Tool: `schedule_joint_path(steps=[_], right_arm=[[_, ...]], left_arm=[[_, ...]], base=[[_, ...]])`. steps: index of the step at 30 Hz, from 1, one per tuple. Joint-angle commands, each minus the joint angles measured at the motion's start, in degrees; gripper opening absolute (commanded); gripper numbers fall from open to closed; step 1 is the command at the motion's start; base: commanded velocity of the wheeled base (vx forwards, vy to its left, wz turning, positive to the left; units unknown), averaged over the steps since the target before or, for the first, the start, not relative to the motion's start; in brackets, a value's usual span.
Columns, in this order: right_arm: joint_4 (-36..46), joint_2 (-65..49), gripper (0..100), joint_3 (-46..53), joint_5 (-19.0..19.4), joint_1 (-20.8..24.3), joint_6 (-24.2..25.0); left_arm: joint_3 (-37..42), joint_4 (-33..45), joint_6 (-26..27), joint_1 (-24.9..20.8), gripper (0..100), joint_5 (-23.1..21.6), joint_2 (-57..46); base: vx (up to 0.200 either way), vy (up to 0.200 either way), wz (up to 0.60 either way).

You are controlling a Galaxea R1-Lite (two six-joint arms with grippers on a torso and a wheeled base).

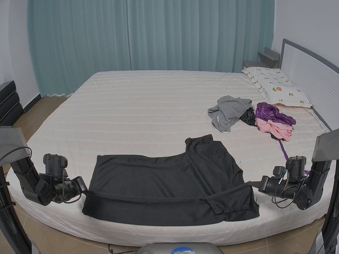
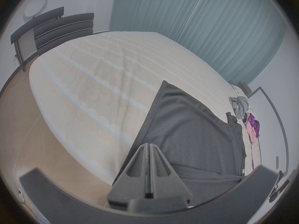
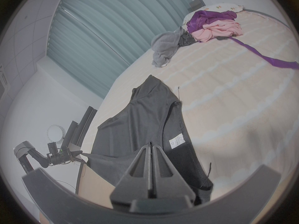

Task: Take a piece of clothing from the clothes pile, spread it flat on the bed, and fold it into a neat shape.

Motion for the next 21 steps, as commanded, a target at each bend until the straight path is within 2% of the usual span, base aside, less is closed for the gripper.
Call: schedule_joint_path(steps=[1, 14, 21], right_arm=[[-2.52, -2.55, 0, 3.55, 0.01, 0.51, 0.65], [-15.88, -4.75, 0, 16.12, -0.08, 0.16, 0.91], [-16.06, -8.62, 0, 18.93, 0.54, 0.43, 1.00]], left_arm=[[2.55, -0.03, -0.01, 0.99, 0, -0.02, -4.16], [8.97, -0.03, 1.48, 1.96, 0, -0.20, -11.46], [11.69, -0.11, 1.66, 2.04, 0, -0.20, -14.09]], base=[[0.000, 0.000, 0.00], [0.000, 0.000, 0.00], [0.000, 0.000, 0.00]])
